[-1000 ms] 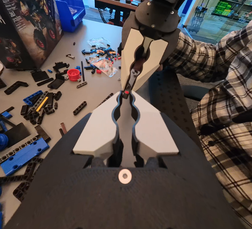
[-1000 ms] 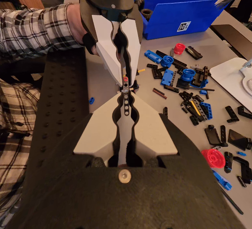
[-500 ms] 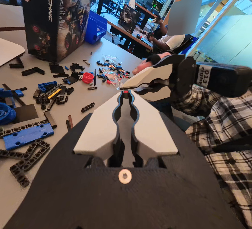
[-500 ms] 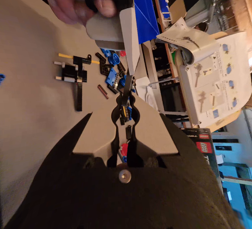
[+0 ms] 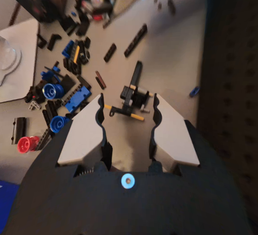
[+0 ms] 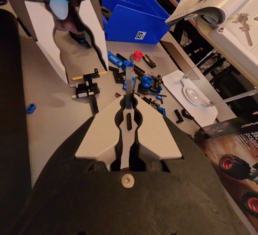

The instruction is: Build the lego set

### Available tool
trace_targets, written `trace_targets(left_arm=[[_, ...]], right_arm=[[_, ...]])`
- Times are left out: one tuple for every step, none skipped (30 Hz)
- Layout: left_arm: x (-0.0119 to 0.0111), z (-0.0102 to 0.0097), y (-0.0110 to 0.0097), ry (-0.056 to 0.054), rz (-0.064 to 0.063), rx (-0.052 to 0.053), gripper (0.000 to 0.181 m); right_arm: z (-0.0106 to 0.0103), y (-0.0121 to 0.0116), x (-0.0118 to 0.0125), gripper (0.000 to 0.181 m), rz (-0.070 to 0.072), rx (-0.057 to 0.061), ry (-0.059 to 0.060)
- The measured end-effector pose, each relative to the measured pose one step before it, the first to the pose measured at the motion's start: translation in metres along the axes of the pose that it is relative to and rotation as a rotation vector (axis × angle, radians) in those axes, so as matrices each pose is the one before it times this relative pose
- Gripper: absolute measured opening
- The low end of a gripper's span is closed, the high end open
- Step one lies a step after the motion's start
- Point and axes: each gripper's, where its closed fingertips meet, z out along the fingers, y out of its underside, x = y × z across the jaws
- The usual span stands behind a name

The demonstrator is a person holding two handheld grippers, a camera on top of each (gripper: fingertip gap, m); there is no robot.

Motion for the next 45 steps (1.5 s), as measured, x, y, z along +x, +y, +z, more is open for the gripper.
trace_targets(left_arm=[[0.00313, 0.00409, 0.01007, 0.0052, 0.0238, -0.0531, 0.072], [0.0023, 0.00409, 0.00767, 0.0058, 0.0132, -0.0384, 0.074], [0.00306, 0.00395, 0.0052, 0.0116, 0.0139, -0.0229, 0.074], [0.00105, 0.00388, 0.00299, 0.0053, 0.0029, -0.0119, 0.071], [-0.00054, 0.00226, -0.00199, 0.0034, -0.0125, 0.0157, 0.065], [0.00046, 0.002, 0.00034, 0.0094, -0.0038, -0.0004, 0.057], [-0.0012, 0.00123, -0.00142, -0.0034, 0.0013, 0.0073, 0.048], [-0.00415, 0.00148, 0.00051, -0.0189, -0.0052, -0.0052, 0.042], [-0.00204, 0.00145, -0.00046, -0.0003, -0.0221, 0.0032, 0.042], [0.00116, 0.00054, -0.00175, 0.0201, -0.0187, 0.0151, 0.042], [0.00073, 0.00029, -0.00165, 0.0173, -0.0202, 0.0145, 0.041], [-0.00288, 0.00056, -0.00104, -0.0045, -0.0335, 0.0093, 0.041], [-0.00178, 0.00035, -0.00061, 0.0032, -0.0333, 0.0062, 0.041], [0.00174, -0.0005, -0.00199, 0.0241, -0.0265, 0.0169, 0.041], [0.00055, -0.00154, -0.00426, 0.0183, -0.037, 0.0294, 0.041], [-0.00115, -0.00214, -0.00469, 0.0129, -0.0501, 0.0315, 0.041], [-0.00029, -0.00246, -0.0045, 0.021, -0.0529, 0.0311, 0.041], [0.00157, -0.00247, -0.00506, 0.0306, -0.054, 0.0346, 0.041], [0.00312, -0.00183, -0.00543, 0.0391, -0.0569, 0.0358, 0.041], [0.00432, -0.00052, -0.003, 0.0442, -0.0528, 0.0203, 0.041], [0.00477, 0.00082, -0.00008, 0.0421, -0.0381, 0.0042, 0.041], [0.00186, 0.0016, 0.00041, 0.019, -0.0232, 0.0015, 0.041], [0.00028, 0.0021, 0.00082, 0.0049, -0.0186, -0.0016, 0.041], [0.00197, 0.0023, 0.00122, 0.0143, -0.0157, -0.0056, 0.041], [0.00302, 0.00244, 0.00116, 0.0187, -0.0134, -0.005, 0.041], [0.0028, 0.00253, 0.0005, 0.0188, -0.0177, -0.0012, 0.041], [0.00286, 0.00258, 0.00021, 0.02, -0.0178, 0.0009, 0.041], [0.00442, 0.00286, 0.00091, 0.0282, -0.0153, -0.0015, 0.041], [0.00441, 0.00305, 0.00212, 0.0283, -0.0125, -0.0092, 0.041], [0.00182, 0.00285, 0.00306, 0.012, -0.0111, -0.0157, 0.041], [0.00036, 0.00209, 0.00294, 0.0051, -0.0087, -0.0151, 0.041], [0.00049, 0.00136, 0.00175, 0.0092, -0.0104, -0.0074, 0.041], [-0.00042, 0.00013, -0.00063, 0.0052, -0.0085, 0.0049, 0.041], [-0.00123, -0.00042, -0.00048, -0.0007, -0.0055, 0.0032, 0.041], [-0.00179, -0.00053, -0.00033, -0.0066, -0.0012, 0.0023, 0.041], [-0.00276, -0.00011, 0.00048, -0.0135, -0.0014, -0.0031, 0.042], [-0.00364, 0.00032, 0.00116, -0.0199, 0.0034, -0.0054, 0.044], [-0.00101, 0.00003, 0.00006, -0.0045, 0.0016, 0.0043, 0.045], [0.00167, -0.00034, -0.00074, 0.0134, -0.0067, 0.0084, 0.047], [0.00072, -0.00029, -0.00051, 0.004, -0.0001, 0.0072, 0.047], [-0.00036, -0.0006, -0.00047, -0.0053, 0.0066, 0.0068, 0.047], [0.00044, -0.00092, -0.00076, -0.0002, 0.0023, 0.0079, 0.048], [-0.00187, -0.00124, -0.00023, -0.0142, -0.0003, 0.0033, 0.049], [-0.00544, -0.00142, 0.00073, -0.041, 0.0165, -0.0039, 0.05], [-0.00335, -0.00137, 0.00186, -0.0334, 0.0267, -0.0103, 0.052]], right_arm=[[0.00042, 0.00154, -0.00059, 0.007, -0.0005, -0.0019, -0.004], [0.00018, 0.00106, -0.00049, 0.007, -0.0013, -0.0014, -0.0029], [0.00014, 0.00088, -0.0003, 0.007, -0.0008, -0.001, -0.0025], [0.00015, 0.00071, -0.00043, 0.007, 0.0005, 0.0005, -0.0027], [0.00008, 0.00023, -0.0005, 0.007, 0.0015, 0.0024, -0.0035], [-0.0001, -0.00013, -0.00052, 0.007, 0.0009, 0.0038, -0.0031], [-0.00032, -0.00023, -0.00025, 0.007, -0.0005, 0.0033, -0.0017], [-0.00043, -0.00011, 0.00012, 0.007, -0.0011, 0.0021, -0.0003], [-0.00053, 0.00019, 0.00045, 0.007, 0.0006, 0.0022, 0.0007], [-0.00068, 0.00038, 0.00078, 0.007, 0.0039, 0.0025, 0.0006], [-0.00067, 0.00051, 0.00089, 0.007, 0.006, 0.0024, 0.0004], [-0.00066, 0.00065, 0.00115, 0.007, 0.0066, 0.002, 0.0006], [-0.0007, 0.00066, 0.00125, 0.007, 0.0101, 0.002, -0.0009], [-0.00075, 0.00021, 0.00107, 0.007, 0.0168, 0.0051, -0.0052], [-0.001, -0.00044, 0.00089, 0.007, 0.0235, 0.0099, -0.0087], [-0.00126, -0.00112, 0.001, 0.007, 0.0259, 0.0136, -0.0087], [-0.00142, -0.00133, 0.00124, 0.007, 0.0253, 0.0129, -0.0078], [-0.00145, -0.001, 0.00136, 0.007, 0.024, 0.0115, -0.0069], [-0.00129, -0.00056, 0.00118, 0.007, 0.0231, 0.0088, -0.0081], [-0.0012, -0.00005, 0.00062, 0.007, 0.0214, 0.0053, -0.0111], [-0.00111, 0.00042, 0.00049, 0.007, 0.0176, 0.0017, -0.0094], [-0.00084, 0.00098, -0.00033, 0.007, 0.011, -0.0025, -0.0112], [-0.00072, 0.00128, -0.00033, 0.007, 0.0023, -0.0039, -0.0067], [-0.00018, 0.0019, -0.00065, 0.007, -0.0037, -0.01, -0.0044], [0.00049, 0.00243, -0.00135, 0.007, -0.0078, -0.0138, -0.0044], [0.00111, 0.00227, -0.0026, 0.007, -0.0115, -0.0135, -0.0081], [0.0016, 0.00202, -0.00346, 0.007, -0.0145, -0.0142, -0.0098], [0.00168, 0.00175, -0.00387, 0.007, -0.0177, -0.0138, -0.0104], [0.0018, 0.00155, -0.00387, 0.007, -0.0148, -0.0123, -0.0119], [0.00158, 0.00159, -0.00327, 0.007, -0.0093, -0.0102, -0.0116], [0.00123, 0.00168, -0.00236, 0.007, -0.0055, -0.0099, -0.0095], [0.00083, 0.00149, -0.00217, 0.006, -0.0029, -0.0085, -0.0103], [0.00053, 0.00093, -0.002, 0.007, 0.0009, -0.0047, -0.0115], [0.00067, 0.00083, -0.00155, 0.007, 0.0039, -0.0038, -0.009], [0.00087, 0.00118, -0.00165, 0.007, 0.0035, -0.0061, -0.0094], [0.00127, 0.00177, -0.00186, 0.006, 0.0024, -0.009, -0.0101], [0.00162, 0.00216, -0.00197, 0.006, -0.0001, -0.0113, -0.0089], [0.00165, 0.00238, -0.00176, 0.007, -0.0036, -0.0136, -0.0065], [0.00178, 0.00258, -0.00176, 0.007, -0.0034, -0.0144, -0.0064], [0.0018, 0.00239, -0.00157, 0.007, 0.0002, -0.0128, -0.0076], [0.00176, 0.00218, -0.00114, 0.007, 0.0025, -0.011, -0.0062], [0.00147, 0.00251, -0.00085, 0.007, 0.001, -0.0127, -0.0053], [0.00123, 0.00258, -0.00009, 0.007, 0.0003, -0.0127, -0.0022], [0.00074, 0.00175, 0.00098, 0.007, 0.0009, -0.0076, 0.0041], [0.00002, 0.00063, 0.00131, 0.007, 0.0038, -0.0021, 0.0043]])
